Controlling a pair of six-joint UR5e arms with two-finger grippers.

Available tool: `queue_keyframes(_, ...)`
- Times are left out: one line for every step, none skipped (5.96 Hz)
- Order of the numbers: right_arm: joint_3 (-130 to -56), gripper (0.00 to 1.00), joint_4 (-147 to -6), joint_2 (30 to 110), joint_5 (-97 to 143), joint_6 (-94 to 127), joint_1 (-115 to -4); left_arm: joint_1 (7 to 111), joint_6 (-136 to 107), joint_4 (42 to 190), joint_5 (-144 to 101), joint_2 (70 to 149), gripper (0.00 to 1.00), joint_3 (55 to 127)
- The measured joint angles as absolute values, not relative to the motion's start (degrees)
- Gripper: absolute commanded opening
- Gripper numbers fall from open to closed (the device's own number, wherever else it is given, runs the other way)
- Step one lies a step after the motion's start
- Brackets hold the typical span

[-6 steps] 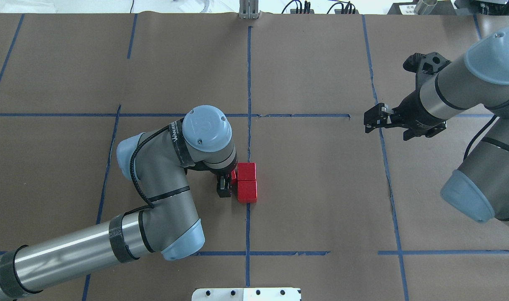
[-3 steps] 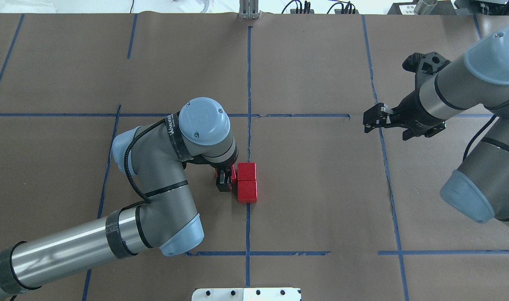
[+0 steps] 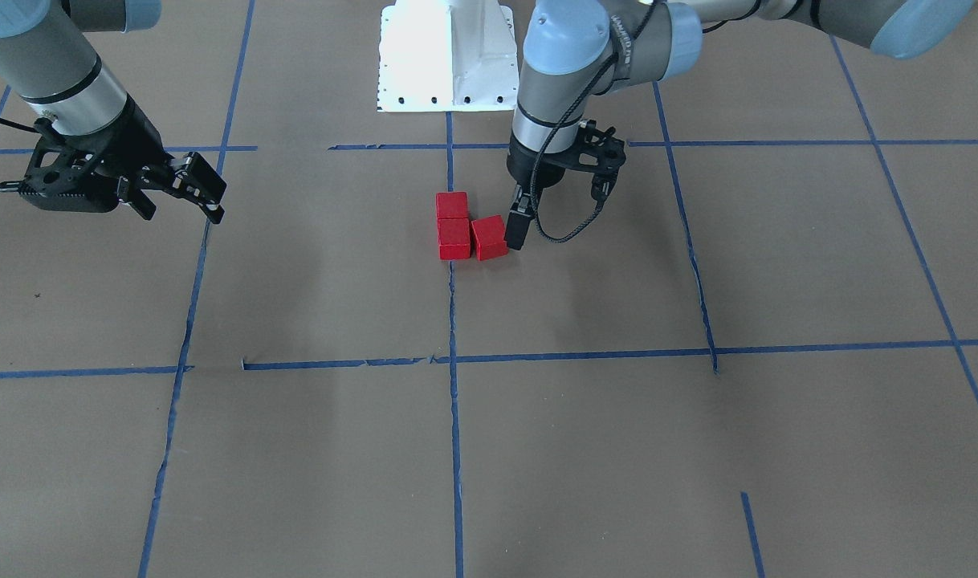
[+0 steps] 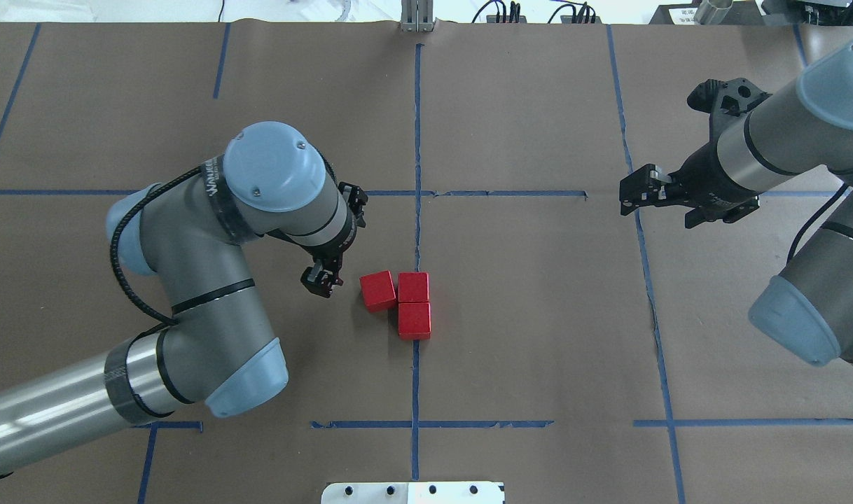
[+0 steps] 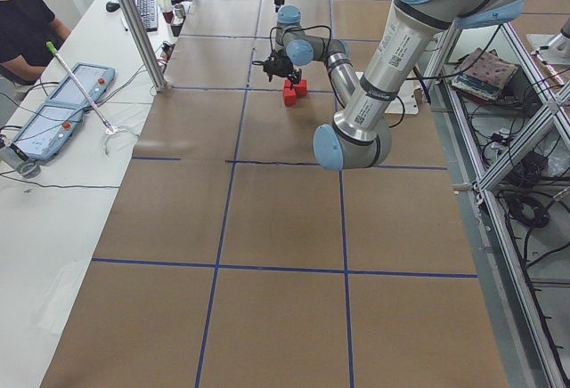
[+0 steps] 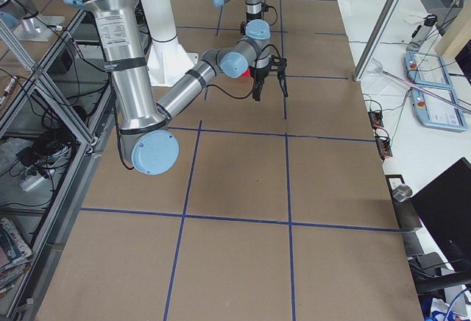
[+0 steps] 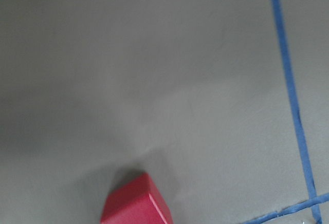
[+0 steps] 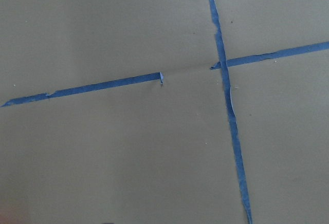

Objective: Form red blocks into L shape at center

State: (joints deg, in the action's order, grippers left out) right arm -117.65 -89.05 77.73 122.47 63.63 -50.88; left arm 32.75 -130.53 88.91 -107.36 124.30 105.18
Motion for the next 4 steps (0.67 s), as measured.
queue_keyframes(-117.62, 1.0, -89.02, 79.52, 125.47, 60.06, -53.59, 34.4, -118.35, 89.07, -107.72, 118.75, 1.0, 110.05)
queue_keyframes(-117.6, 1.0, -89.07, 81.52, 128.44, 55.15, -56.96, 36.86, -106.52, 89.33, -108.26, 114.45, 1.0, 112.24)
queue_keyframes(-117.6, 1.0, -89.28, 83.84, 131.47, 49.37, -60.79, 40.71, -93.72, 89.76, -110.98, 110.29, 1.0, 113.2)
queue_keyframes(-117.6, 1.0, -89.44, 86.44, 134.19, 43.49, -64.61, 45.52, -81.63, 90.55, -115.9, 106.05, 1.0, 113.8)
